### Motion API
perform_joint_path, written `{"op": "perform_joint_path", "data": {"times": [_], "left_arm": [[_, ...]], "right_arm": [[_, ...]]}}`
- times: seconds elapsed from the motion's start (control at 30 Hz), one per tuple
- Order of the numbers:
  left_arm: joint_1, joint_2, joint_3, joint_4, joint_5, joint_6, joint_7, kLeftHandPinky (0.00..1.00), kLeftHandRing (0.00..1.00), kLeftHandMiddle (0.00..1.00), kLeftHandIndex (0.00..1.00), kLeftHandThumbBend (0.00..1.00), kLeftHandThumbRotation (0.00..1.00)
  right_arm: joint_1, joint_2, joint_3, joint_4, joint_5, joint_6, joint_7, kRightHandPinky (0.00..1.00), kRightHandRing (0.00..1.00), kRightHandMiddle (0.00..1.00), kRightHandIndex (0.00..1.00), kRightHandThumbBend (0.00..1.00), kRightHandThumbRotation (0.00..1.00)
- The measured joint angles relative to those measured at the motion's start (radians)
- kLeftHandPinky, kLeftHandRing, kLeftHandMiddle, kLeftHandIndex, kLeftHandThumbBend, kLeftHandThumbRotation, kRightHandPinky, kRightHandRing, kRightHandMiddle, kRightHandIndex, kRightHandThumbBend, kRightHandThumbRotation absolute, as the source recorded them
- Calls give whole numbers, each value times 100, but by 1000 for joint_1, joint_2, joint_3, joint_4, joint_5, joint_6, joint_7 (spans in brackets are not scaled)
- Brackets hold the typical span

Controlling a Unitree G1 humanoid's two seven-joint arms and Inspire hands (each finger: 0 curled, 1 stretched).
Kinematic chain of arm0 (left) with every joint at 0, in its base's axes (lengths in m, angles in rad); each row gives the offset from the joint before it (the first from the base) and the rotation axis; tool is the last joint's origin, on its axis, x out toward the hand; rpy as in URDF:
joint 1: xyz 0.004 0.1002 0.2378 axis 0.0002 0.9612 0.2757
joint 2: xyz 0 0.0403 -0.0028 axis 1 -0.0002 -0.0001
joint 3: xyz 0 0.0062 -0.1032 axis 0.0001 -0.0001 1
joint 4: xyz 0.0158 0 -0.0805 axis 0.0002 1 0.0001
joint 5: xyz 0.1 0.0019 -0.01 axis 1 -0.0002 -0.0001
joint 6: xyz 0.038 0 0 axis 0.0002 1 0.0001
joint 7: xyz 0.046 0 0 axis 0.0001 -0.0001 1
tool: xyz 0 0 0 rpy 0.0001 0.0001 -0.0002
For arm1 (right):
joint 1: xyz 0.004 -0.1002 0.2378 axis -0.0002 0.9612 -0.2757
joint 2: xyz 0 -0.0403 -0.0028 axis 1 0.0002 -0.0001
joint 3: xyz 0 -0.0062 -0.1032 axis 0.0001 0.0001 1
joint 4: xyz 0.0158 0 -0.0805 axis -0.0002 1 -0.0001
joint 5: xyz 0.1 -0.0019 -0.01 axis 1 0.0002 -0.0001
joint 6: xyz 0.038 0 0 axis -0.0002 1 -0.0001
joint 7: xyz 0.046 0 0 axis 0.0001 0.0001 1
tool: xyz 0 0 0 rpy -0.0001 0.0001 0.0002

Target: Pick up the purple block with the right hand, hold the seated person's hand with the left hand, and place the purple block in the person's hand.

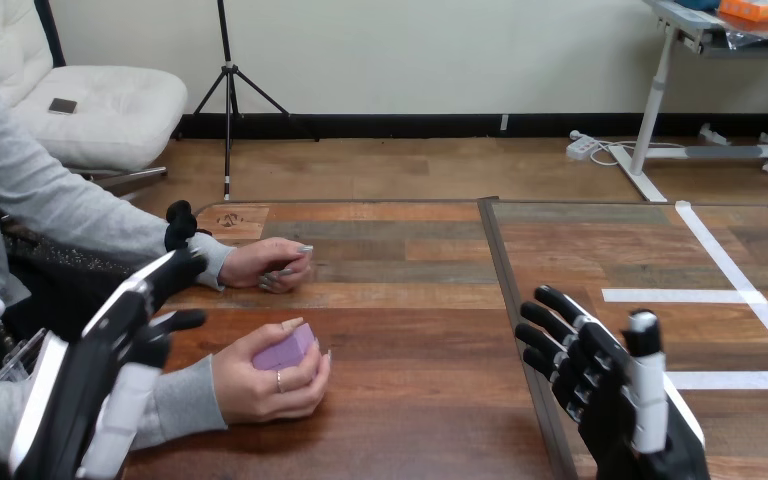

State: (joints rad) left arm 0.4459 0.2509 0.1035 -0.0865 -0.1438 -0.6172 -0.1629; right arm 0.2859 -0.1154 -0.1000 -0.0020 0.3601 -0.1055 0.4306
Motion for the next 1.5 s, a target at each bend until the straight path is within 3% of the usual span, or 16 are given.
{"op": "perform_joint_path", "data": {"times": [0.33,0.7,1.07,1.5], "left_arm": [[81,-51,-12,-49,-67,14,-20,94,94,90,86,69,100],[128,-75,-43,-63,-165,56,-92,98,94,92,90,65,100],[138,-96,-95,-65,-177,81,-149,100,96,94,92,66,100],[134,-103,-128,-65,-176,99,-172,100,97,93,91,67,100]], "right_arm": [[55,0,0,-54,30,-2,13,92,93,92,92,93,100],[101,2,1,-102,39,-3,13,92,92,92,91,94,100],[119,11,6,-111,38,-4,10,92,93,92,91,94,100],[124,12,9,-113,38,-4,10,91,93,92,91,92,100]]}}
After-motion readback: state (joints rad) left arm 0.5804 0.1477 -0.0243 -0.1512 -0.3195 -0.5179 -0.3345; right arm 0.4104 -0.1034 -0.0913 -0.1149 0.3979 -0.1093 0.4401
